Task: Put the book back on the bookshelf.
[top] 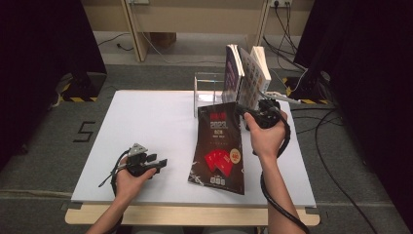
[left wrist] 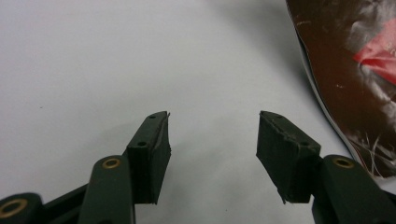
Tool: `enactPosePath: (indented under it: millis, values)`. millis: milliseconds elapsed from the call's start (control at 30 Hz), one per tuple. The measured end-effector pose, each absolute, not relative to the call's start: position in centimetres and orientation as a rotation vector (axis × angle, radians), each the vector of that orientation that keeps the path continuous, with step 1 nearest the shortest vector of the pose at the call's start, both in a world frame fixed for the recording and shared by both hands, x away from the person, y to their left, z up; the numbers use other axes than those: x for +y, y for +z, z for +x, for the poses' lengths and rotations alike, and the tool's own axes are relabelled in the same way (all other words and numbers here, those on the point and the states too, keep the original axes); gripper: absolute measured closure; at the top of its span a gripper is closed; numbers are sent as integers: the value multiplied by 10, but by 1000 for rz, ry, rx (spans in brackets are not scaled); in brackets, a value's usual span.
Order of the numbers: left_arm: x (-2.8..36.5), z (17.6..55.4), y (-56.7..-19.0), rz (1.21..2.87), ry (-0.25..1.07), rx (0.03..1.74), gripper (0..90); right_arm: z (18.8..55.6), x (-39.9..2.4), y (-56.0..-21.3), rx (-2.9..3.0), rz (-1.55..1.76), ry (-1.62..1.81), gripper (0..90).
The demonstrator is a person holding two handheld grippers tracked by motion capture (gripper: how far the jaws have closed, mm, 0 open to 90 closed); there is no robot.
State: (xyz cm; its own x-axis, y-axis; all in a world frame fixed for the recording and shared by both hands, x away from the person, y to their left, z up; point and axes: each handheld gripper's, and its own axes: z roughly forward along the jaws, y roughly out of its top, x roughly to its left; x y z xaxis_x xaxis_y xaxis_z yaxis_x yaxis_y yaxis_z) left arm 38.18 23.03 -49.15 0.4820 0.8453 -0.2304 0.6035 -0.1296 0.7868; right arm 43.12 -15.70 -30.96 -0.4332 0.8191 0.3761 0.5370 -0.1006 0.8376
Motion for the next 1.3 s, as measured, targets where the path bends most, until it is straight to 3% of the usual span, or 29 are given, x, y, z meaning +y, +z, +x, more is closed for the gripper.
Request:
enactPosePath:
  millis: [1300]
  values:
    - [235, 380, -493, 1820, 348, 1229, 433, 467, -133, -269, 1787, 1401, 1629, 866]
